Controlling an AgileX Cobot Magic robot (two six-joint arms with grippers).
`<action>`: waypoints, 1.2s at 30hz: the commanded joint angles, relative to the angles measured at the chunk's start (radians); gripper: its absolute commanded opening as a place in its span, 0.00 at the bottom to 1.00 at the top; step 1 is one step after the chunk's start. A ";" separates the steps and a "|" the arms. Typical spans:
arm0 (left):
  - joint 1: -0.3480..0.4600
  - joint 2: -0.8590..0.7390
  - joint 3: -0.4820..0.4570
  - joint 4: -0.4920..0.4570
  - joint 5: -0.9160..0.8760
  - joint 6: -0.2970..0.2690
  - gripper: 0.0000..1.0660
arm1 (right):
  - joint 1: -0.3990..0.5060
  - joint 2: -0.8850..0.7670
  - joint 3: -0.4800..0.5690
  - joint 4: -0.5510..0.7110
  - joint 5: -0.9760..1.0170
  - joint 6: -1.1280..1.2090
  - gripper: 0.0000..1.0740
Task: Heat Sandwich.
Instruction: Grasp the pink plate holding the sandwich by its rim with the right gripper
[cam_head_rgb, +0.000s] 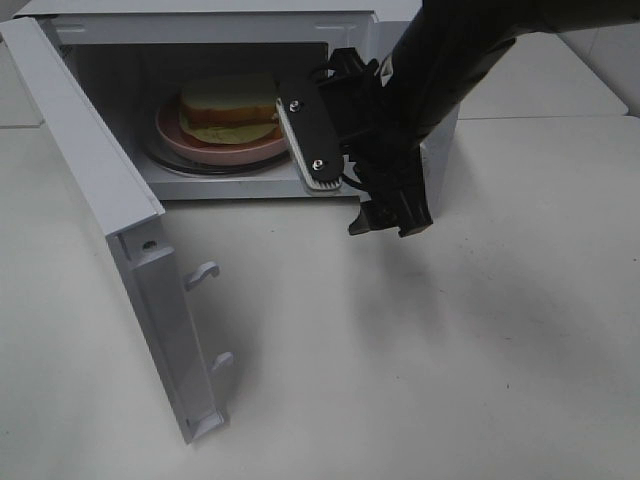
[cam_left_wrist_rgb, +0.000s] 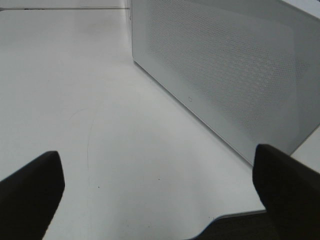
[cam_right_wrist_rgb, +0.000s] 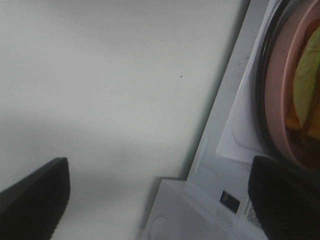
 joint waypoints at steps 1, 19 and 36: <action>0.005 -0.006 0.002 -0.007 -0.014 -0.004 0.91 | 0.015 0.065 -0.066 0.008 -0.028 -0.028 0.86; 0.005 -0.006 0.002 -0.007 -0.014 -0.004 0.91 | 0.018 0.320 -0.340 0.034 -0.065 -0.071 0.84; 0.005 -0.006 0.002 -0.007 -0.014 -0.004 0.91 | 0.005 0.528 -0.614 0.018 -0.010 -0.027 0.83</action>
